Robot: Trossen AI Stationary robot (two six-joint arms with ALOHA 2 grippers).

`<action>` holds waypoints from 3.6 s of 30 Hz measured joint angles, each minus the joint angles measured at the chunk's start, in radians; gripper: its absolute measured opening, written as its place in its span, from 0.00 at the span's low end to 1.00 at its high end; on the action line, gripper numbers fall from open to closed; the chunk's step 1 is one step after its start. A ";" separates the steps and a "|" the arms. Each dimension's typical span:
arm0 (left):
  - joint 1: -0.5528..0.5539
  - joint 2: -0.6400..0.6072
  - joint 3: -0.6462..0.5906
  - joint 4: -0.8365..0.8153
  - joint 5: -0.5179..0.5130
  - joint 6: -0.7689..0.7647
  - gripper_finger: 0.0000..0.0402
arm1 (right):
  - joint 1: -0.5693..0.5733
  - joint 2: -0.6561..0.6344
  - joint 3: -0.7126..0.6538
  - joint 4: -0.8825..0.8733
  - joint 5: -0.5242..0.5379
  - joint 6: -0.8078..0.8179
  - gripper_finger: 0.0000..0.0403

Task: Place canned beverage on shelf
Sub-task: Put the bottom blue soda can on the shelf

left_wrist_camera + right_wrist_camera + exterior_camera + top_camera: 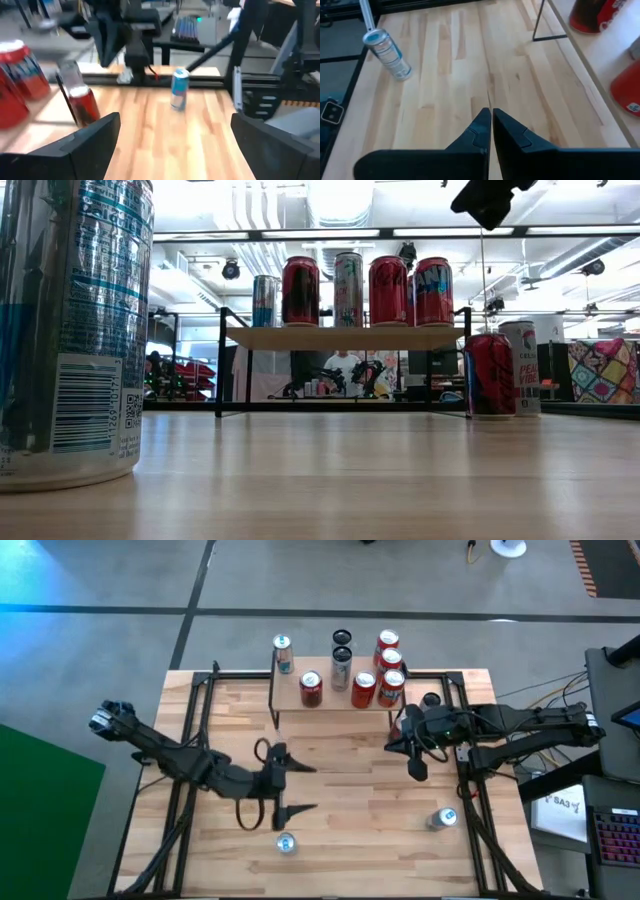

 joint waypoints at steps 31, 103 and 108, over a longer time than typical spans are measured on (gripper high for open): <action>-0.260 0.488 0.576 -0.907 -0.078 -0.581 0.95 | 0.027 0.001 0.000 0.053 0.007 -0.075 0.02; -0.299 0.466 0.186 -0.653 -0.050 -0.815 0.53 | 0.026 0.108 0.034 0.097 0.008 -0.126 0.02; -0.291 0.465 0.239 -0.751 -0.072 -0.775 0.53 | 0.026 0.108 0.033 0.094 0.008 -0.126 0.02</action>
